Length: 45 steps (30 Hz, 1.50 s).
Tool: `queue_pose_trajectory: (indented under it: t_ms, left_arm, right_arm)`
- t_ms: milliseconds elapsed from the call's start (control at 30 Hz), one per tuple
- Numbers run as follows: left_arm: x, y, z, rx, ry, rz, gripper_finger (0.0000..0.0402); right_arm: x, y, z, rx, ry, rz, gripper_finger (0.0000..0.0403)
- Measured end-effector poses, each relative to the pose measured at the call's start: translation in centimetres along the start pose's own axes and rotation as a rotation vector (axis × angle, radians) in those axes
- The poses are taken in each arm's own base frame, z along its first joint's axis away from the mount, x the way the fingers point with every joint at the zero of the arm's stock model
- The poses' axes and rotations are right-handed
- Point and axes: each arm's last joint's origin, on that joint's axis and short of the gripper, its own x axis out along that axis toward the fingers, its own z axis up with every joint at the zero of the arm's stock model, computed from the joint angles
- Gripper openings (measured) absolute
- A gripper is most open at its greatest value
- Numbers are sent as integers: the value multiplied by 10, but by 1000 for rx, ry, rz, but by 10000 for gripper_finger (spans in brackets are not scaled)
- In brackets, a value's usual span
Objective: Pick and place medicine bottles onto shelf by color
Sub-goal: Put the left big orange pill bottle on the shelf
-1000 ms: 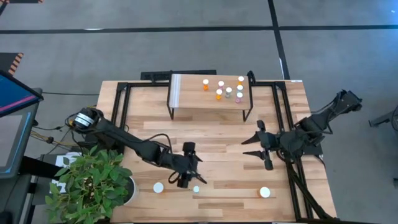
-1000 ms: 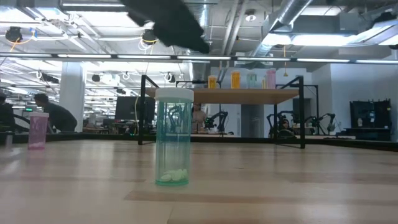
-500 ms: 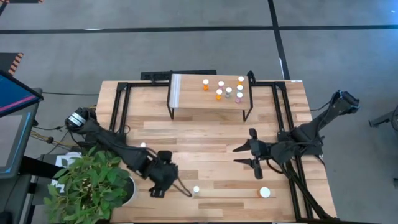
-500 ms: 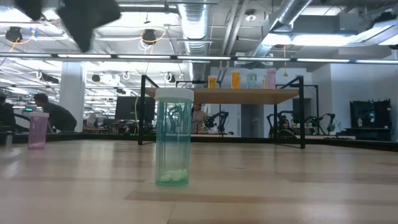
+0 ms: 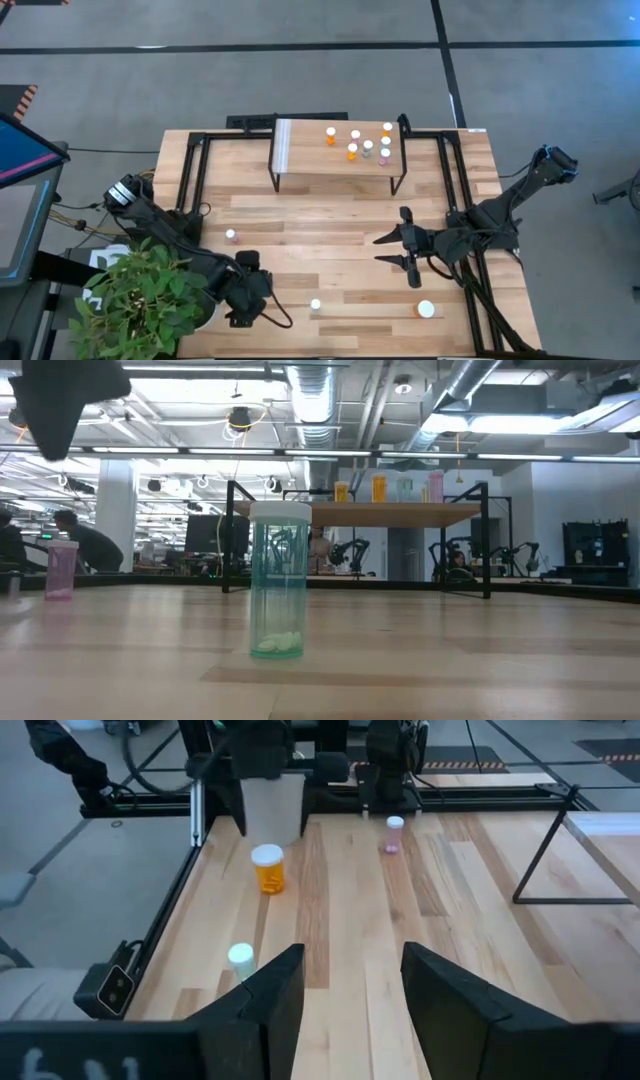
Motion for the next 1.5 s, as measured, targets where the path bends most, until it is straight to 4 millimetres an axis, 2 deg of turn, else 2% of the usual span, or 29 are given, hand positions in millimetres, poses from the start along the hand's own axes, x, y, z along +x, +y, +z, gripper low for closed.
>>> queue_pose_trajectory:
  t_ms: [267,733,933,1200,1333,1500]
  left_arm:
    - [22,5,-9,-34,37,-34,343]
    - [34,4,-18,-44,41,-55,341]
    - [48,0,-21,-41,52,-85,341]
    - [49,0,-21,-32,37,-55,338]
    - [49,1,-21,-29,43,-50,309]
    - [49,1,-21,-29,48,-53,245]
  right_arm:
    - [0,0,0,-6,0,0,189]
    - [0,0,0,-9,-2,1,189]
    - [0,0,0,-9,-2,1,189]
    - [0,0,1,-7,-4,0,189]
    - [0,0,1,-7,-4,0,189]
    - [0,0,1,-7,-4,-1,189]
